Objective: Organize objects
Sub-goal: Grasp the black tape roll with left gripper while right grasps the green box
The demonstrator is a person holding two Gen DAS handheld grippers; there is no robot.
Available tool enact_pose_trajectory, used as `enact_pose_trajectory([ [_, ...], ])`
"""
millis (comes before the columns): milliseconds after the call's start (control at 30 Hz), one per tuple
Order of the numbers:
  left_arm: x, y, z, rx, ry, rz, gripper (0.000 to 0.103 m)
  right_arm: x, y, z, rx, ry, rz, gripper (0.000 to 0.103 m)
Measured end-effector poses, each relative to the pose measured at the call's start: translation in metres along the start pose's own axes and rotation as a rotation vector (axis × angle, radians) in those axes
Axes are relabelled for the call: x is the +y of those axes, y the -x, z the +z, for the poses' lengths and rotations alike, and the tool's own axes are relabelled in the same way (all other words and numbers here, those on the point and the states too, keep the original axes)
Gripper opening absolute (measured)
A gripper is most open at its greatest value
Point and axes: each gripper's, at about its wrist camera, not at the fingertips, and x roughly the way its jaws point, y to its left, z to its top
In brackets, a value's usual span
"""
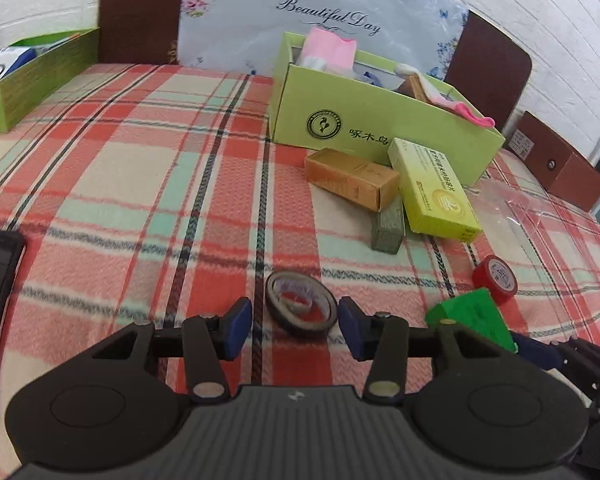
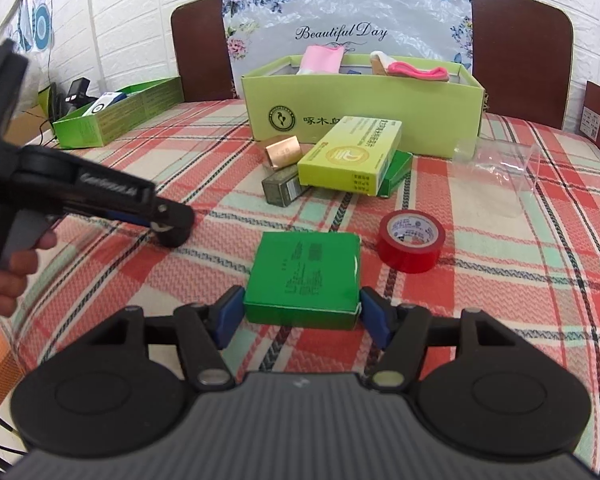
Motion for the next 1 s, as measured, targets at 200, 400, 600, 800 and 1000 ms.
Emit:
enact_pose_trajectory([
  [200,-0.002,-0.007,0.005,0.009,0.063,0.002,0.042,0.003,-0.002,0.001,-0.002,0.006,-0.013,0.064],
  [400,-0.012,-0.013,0.007,0.0,0.009,0.038,0.041,0.004,-0.006,0.003,-0.002,0.005,-0.027,0.069],
  [600,-0.012,-0.016,0.006,0.004,0.003,0.041,0.041,0.006,-0.012,0.006,0.003,0.003,-0.025,0.069],
  [800,-0.012,-0.014,0.007,0.006,-0.013,0.017,0.04,0.006,-0.017,0.008,0.007,0.011,-0.03,0.06],
  [1000,-0.018,-0.001,0.013,-0.023,-0.016,-0.022,0.04,0.008,-0.01,0.011,-0.004,0.033,-0.026,0.059],
])
